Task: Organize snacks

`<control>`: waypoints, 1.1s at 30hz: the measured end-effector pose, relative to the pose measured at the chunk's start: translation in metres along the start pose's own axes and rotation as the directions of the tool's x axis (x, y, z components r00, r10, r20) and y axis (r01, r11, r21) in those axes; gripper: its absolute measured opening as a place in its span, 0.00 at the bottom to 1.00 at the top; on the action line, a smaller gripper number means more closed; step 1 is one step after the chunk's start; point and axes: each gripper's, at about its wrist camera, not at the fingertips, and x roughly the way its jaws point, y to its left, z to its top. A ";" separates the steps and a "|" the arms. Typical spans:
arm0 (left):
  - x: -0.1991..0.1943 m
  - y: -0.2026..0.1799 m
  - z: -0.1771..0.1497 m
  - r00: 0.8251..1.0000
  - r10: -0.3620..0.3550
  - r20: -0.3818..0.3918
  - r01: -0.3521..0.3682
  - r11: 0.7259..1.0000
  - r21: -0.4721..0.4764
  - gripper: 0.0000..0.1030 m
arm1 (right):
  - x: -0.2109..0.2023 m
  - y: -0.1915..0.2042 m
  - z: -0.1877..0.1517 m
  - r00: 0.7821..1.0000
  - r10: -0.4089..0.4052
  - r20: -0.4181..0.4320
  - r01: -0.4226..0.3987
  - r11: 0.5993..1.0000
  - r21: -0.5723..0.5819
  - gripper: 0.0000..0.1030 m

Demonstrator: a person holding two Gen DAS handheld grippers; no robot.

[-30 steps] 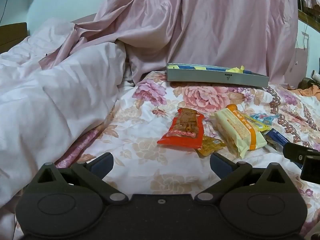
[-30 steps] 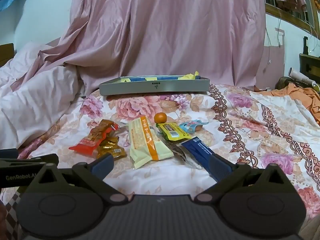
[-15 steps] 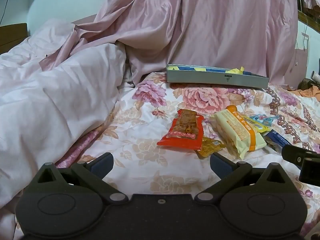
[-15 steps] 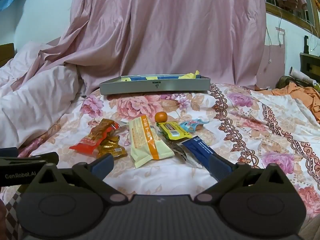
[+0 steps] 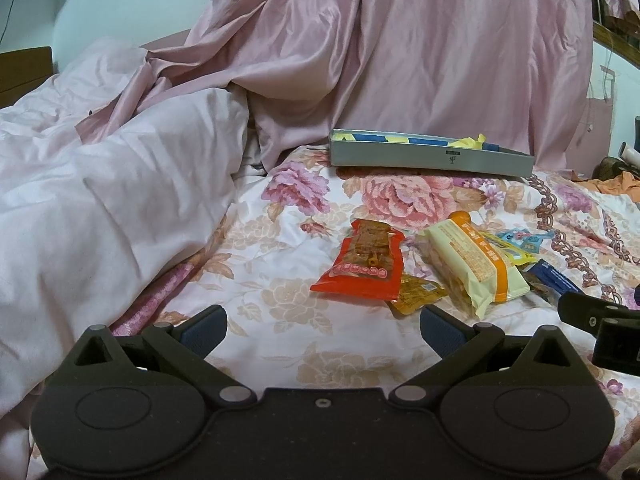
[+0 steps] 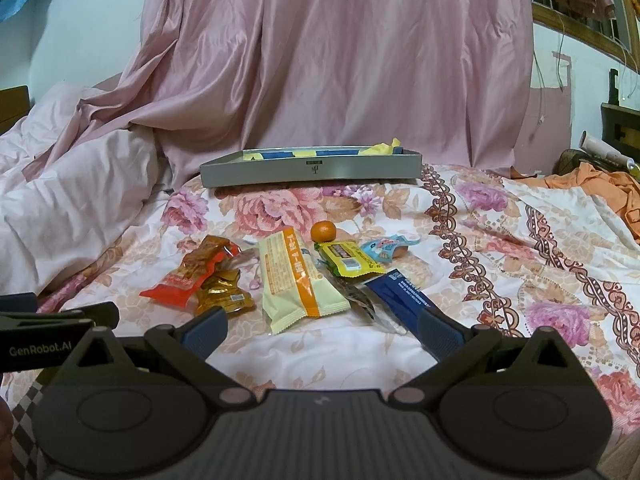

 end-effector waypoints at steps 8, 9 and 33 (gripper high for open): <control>-0.001 -0.001 0.001 1.000 0.001 0.001 -0.001 1.000 0.000 0.99 | -0.001 0.000 0.000 1.000 0.000 -0.003 0.000 1.000 0.002 1.00; -0.001 -0.001 0.002 1.000 0.000 0.001 0.000 1.000 0.000 0.99 | -0.001 0.000 0.000 1.000 0.000 -0.003 0.000 1.000 0.002 1.00; 0.008 -0.001 -0.002 0.999 0.034 -0.018 -0.033 0.999 0.024 0.99 | 0.013 0.003 0.004 0.994 0.084 -0.065 -0.084 0.996 -0.005 1.00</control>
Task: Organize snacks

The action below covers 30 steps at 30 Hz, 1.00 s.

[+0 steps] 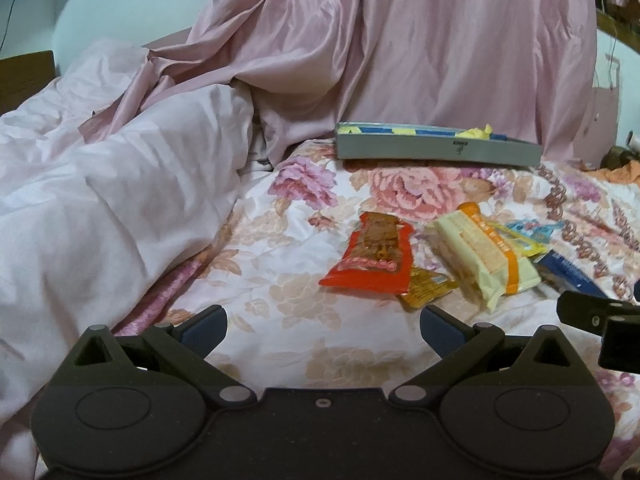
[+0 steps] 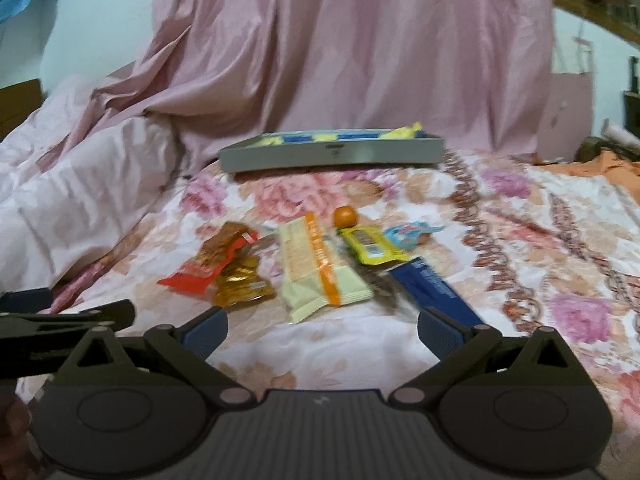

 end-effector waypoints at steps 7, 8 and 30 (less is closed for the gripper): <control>0.022 0.006 0.011 1.000 -0.004 -0.025 0.004 1.000 -0.002 0.99 | 0.022 0.002 0.014 0.998 0.065 0.000 -0.065 0.991 -0.116 1.00; 0.028 0.006 0.015 1.000 -0.010 -0.029 0.010 1.000 0.003 0.99 | 0.027 0.002 0.016 0.998 0.063 0.001 -0.063 0.988 -0.139 1.00; 0.155 -0.006 0.056 0.982 -0.181 -0.057 0.182 0.983 0.011 0.99 | 0.126 0.016 0.018 0.999 0.023 0.040 -0.005 0.915 -0.403 1.00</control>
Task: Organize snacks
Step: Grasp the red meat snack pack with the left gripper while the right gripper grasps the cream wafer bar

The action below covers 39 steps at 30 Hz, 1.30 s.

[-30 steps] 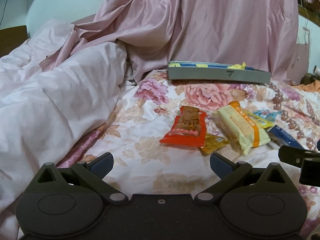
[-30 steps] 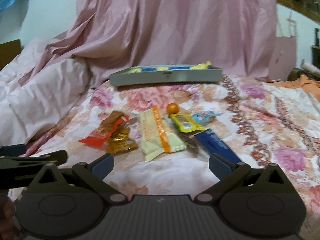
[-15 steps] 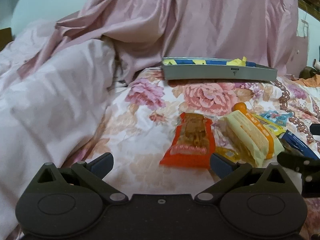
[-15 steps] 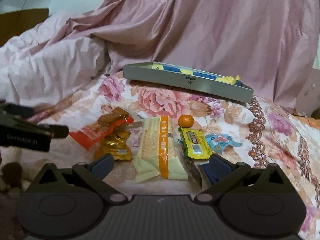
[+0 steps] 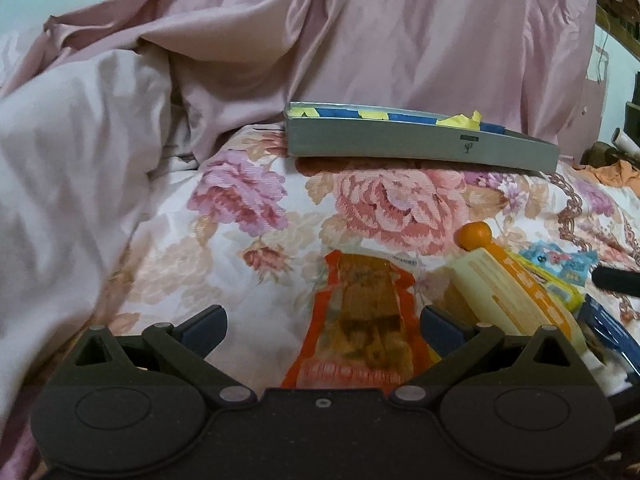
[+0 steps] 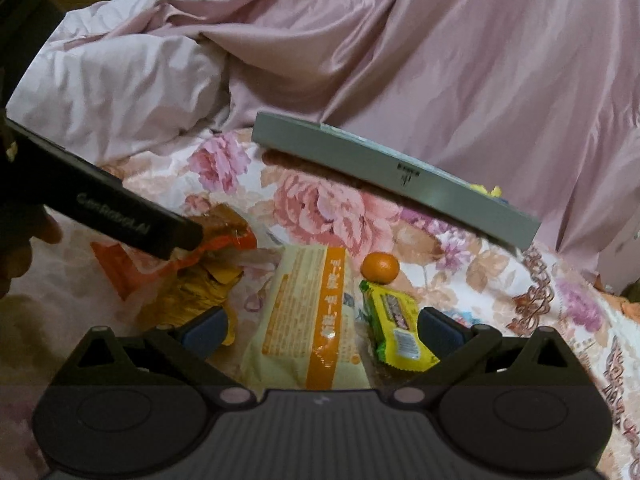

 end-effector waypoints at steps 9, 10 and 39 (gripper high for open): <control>0.038 -0.006 0.004 0.998 -0.050 -0.043 0.052 0.997 0.054 0.94 | 0.024 0.003 0.000 1.000 0.002 0.003 -0.002 0.999 0.034 0.99; 0.040 -0.005 0.004 0.997 -0.055 -0.048 0.058 0.997 0.050 0.93 | 0.025 0.004 0.000 1.000 0.009 0.002 -0.009 0.999 0.038 0.99; 0.033 -0.001 -0.008 0.992 -0.127 -0.027 0.127 0.992 0.026 0.67 | 0.030 0.011 -0.002 1.000 -0.004 -0.015 0.005 0.999 0.052 0.55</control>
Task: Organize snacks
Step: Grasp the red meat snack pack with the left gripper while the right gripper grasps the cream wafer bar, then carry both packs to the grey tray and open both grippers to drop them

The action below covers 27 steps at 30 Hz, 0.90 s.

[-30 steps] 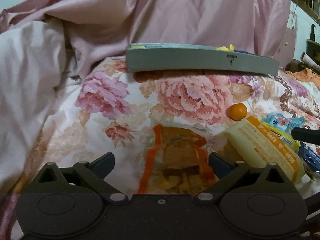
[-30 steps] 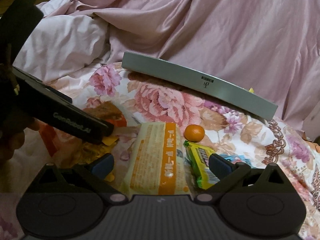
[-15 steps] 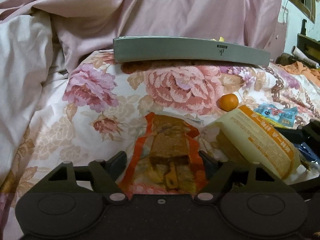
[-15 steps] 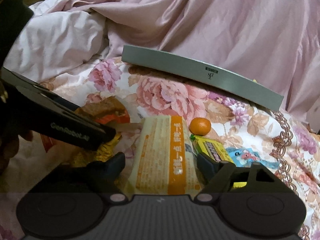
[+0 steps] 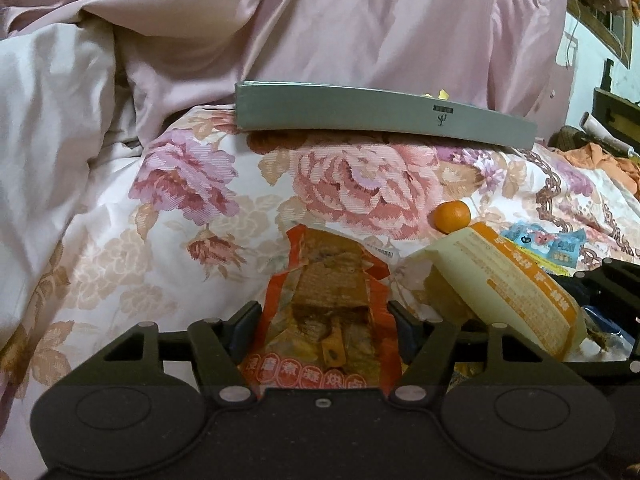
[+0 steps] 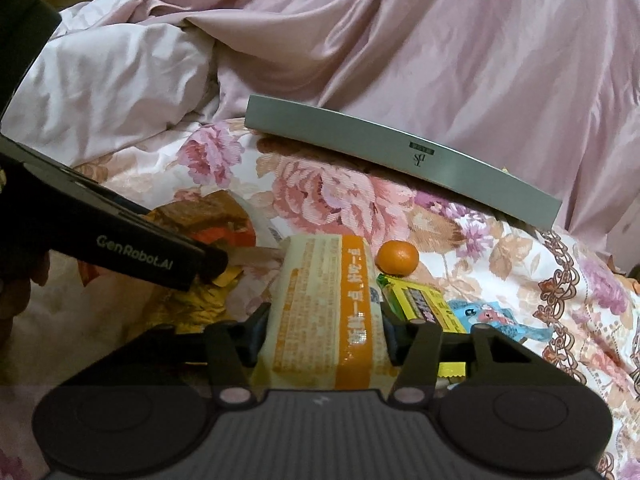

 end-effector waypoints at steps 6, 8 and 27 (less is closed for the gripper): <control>-0.008 0.000 -0.003 0.999 0.010 0.031 -0.009 1.000 -0.027 0.66 | -0.001 0.000 0.000 1.000 0.000 0.012 0.000 1.000 -0.004 0.54; -0.012 0.001 -0.005 0.999 0.014 0.045 -0.012 0.999 -0.039 0.66 | -0.003 0.000 0.001 1.000 0.001 0.021 -0.001 1.000 -0.013 0.54; -0.039 0.013 -0.001 0.981 0.022 0.192 0.016 0.981 -0.194 0.66 | -0.013 0.025 0.002 0.992 -0.054 0.110 0.080 0.967 -0.243 0.51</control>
